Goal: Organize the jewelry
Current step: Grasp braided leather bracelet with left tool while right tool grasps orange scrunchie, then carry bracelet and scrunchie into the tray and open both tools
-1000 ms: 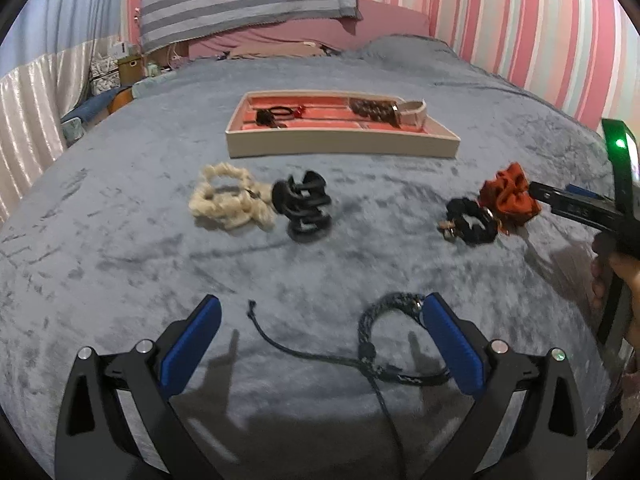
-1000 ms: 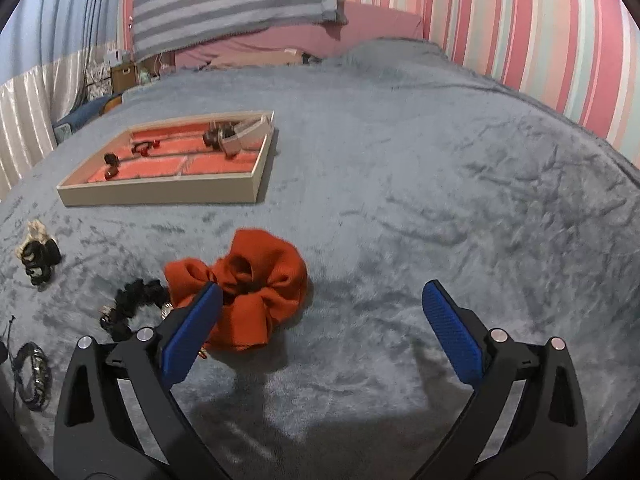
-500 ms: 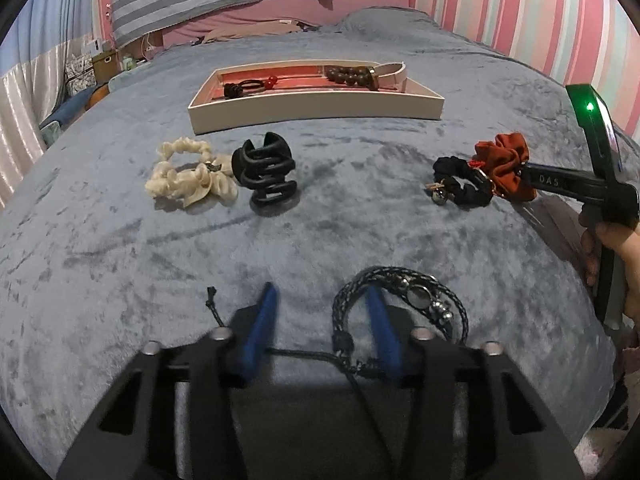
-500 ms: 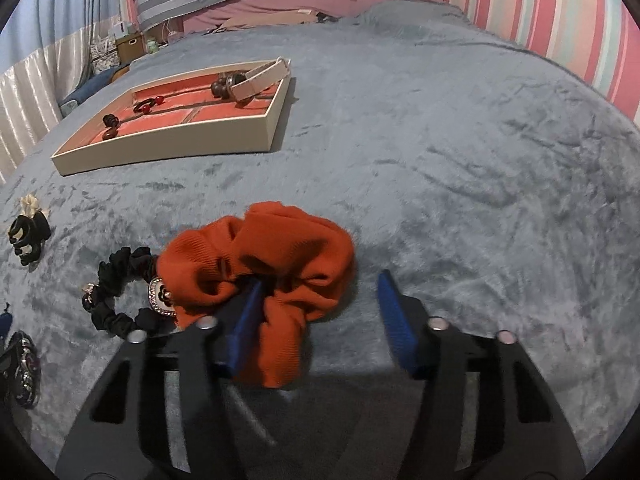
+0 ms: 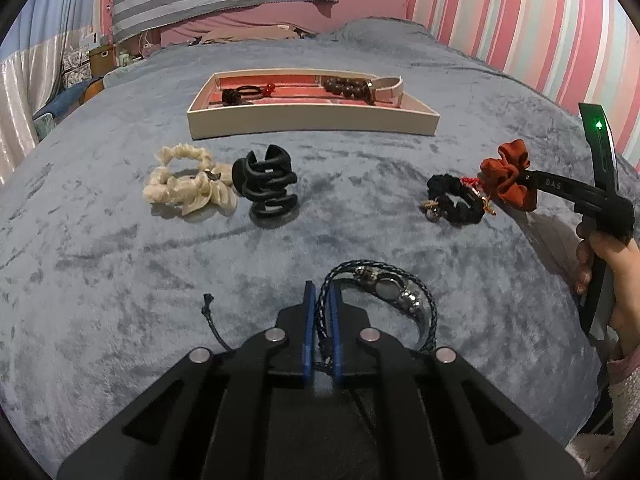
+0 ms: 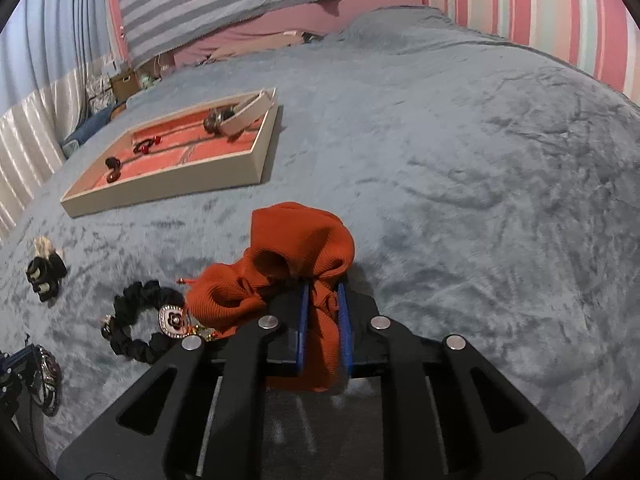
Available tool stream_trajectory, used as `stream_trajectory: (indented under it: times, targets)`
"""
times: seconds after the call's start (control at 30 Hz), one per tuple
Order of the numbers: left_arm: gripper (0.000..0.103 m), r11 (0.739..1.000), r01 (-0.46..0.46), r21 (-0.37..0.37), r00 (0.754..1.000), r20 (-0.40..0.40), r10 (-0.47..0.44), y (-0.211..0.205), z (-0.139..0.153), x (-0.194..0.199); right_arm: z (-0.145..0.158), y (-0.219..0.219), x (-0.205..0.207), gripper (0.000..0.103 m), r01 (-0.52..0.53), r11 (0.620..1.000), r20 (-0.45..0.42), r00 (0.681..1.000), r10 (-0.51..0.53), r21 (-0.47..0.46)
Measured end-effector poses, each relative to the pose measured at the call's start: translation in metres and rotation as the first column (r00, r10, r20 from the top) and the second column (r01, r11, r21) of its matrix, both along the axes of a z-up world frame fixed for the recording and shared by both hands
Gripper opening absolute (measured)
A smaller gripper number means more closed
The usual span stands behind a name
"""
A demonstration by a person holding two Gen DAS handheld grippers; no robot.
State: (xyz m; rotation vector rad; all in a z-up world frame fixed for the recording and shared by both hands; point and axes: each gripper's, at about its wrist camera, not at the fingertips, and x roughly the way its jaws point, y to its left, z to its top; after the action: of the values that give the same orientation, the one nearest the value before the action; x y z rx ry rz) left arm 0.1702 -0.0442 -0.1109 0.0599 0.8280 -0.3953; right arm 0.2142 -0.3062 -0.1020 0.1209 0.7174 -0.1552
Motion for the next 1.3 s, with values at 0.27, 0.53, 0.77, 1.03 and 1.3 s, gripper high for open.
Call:
stream_trajectory:
  times: [0.27, 0.53, 0.77, 1.03, 1.3]
  targets:
    - [0.007, 0.999, -0.002, -0.035, 0.999, 0.052, 0.004, 0.008, 0.016, -0.005, 0.015, 0.0, -0.002, 0.013, -0.002, 1.0, 0.043, 0.999, 0.002, 0.004]
    - [0.007, 0.999, -0.01, -0.045, 0.995, 0.101, 0.015, 0.016, 0.039, 0.005, 0.032, 0.007, 0.008, 0.013, -0.018, 1.0, 0.074, 0.997, 0.018, -0.001]
    - [0.007, 0.997, -0.036, -0.063, 0.982, 0.185, 0.047, 0.028, 0.079, 0.038, 0.055, 0.021, 0.034, 0.013, -0.044, 0.999, 0.106, 0.993, 0.044, -0.006]
    - [0.007, 0.994, -0.067, -0.081, 0.959, 0.271, 0.086, 0.04, 0.13, 0.101, 0.074, 0.04, 0.081, 0.013, -0.08, 0.997, 0.113, 0.99, 0.08, -0.009]
    - [0.007, 0.994, -0.089, -0.067, 0.952, 0.288, 0.104, 0.039, 0.138, 0.178, 0.081, 0.063, 0.149, 0.013, -0.101, 0.995, 0.106, 0.989, 0.103, -0.02]
